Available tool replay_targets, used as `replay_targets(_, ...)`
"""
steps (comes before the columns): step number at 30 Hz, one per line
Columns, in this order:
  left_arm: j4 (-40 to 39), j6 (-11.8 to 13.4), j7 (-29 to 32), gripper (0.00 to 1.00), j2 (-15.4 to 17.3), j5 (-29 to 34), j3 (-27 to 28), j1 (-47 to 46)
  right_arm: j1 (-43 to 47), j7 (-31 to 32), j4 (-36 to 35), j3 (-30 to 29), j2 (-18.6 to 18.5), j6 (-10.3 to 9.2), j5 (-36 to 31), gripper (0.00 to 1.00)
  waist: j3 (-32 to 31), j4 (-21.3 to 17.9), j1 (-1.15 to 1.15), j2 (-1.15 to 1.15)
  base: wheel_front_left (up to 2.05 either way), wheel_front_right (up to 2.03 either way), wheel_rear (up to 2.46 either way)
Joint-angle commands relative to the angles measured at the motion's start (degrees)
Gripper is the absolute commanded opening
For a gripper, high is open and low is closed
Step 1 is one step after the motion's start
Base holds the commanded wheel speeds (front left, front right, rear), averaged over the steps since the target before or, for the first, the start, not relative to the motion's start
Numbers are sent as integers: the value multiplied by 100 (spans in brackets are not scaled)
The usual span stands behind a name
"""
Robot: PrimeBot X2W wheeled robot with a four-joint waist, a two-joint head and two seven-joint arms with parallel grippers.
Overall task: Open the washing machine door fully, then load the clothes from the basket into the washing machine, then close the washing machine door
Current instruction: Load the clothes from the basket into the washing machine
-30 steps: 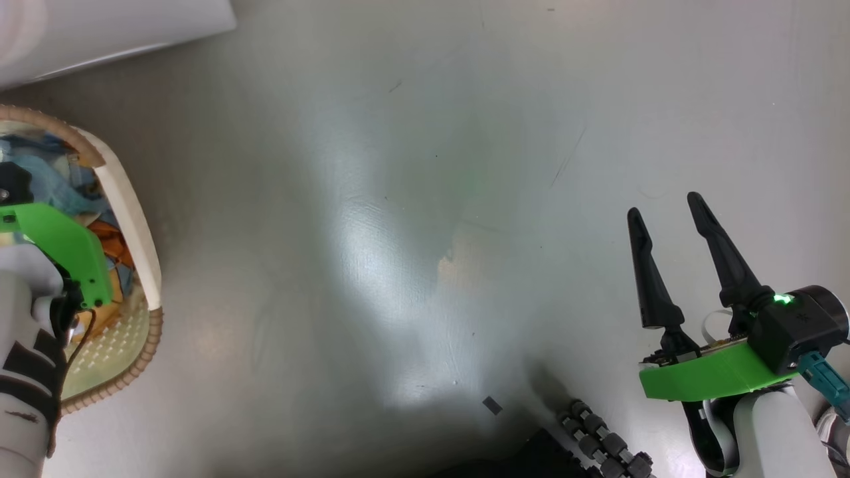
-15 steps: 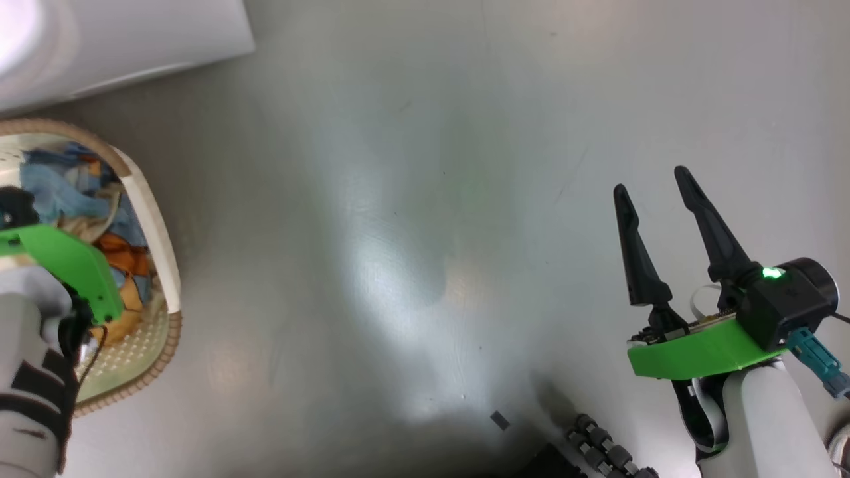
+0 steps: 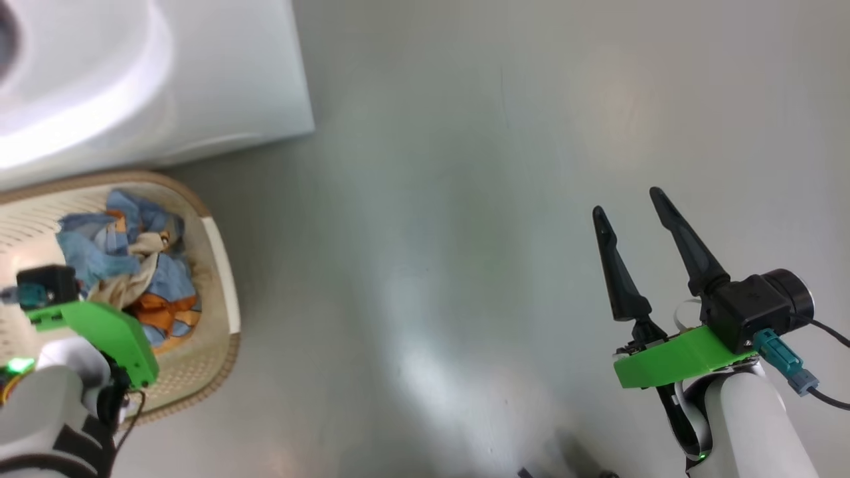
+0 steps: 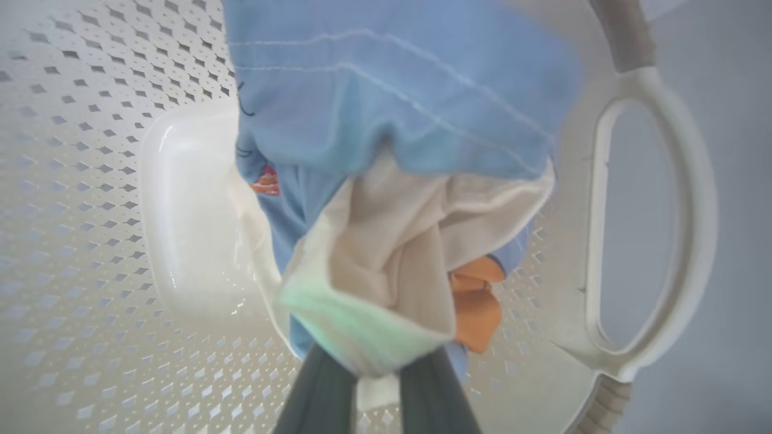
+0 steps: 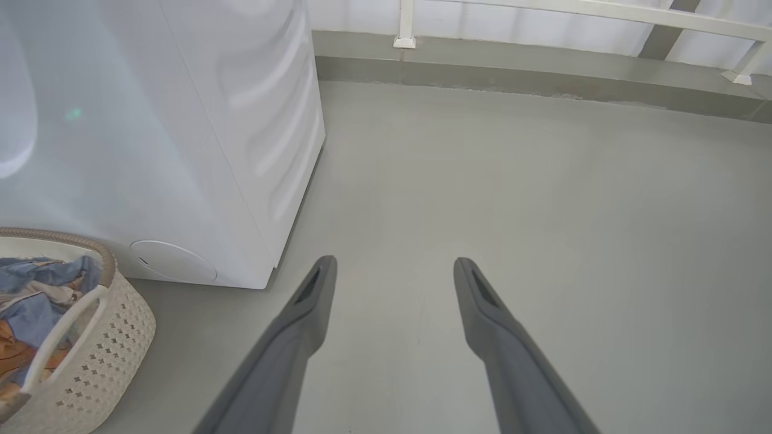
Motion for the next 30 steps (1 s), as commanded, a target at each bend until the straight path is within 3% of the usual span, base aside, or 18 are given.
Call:
replay_targets(1, -18, -18, -121, 0, 207, -36, 122, 222, 150, -27, -76, 121, -32, 9, -53, 100, -548, 266, 0, 0, 0, 0, 0)
replay_targets(12, -19, -103, -909, 0, 117, -67, 18, 760, 405, -27, 198, 105, -32, 9, -125, 100, -1448, 656, 0, 0, 0, 0, 0)
replay_targets(20, -152, -31, -1232, 0, 126, 82, -122, 1188, 641, -27, 397, 109, -32, 9, -75, 100, -2115, 960, 0, 0, 0, 0, 0)
replay_targets(30, -1192, 85, -1267, 0, 196, 191, 42, 2090, 951, -27, 579, 136, -32, 9, 39, 100, -2915, 1195, 0, 0, 0, 0, 0)
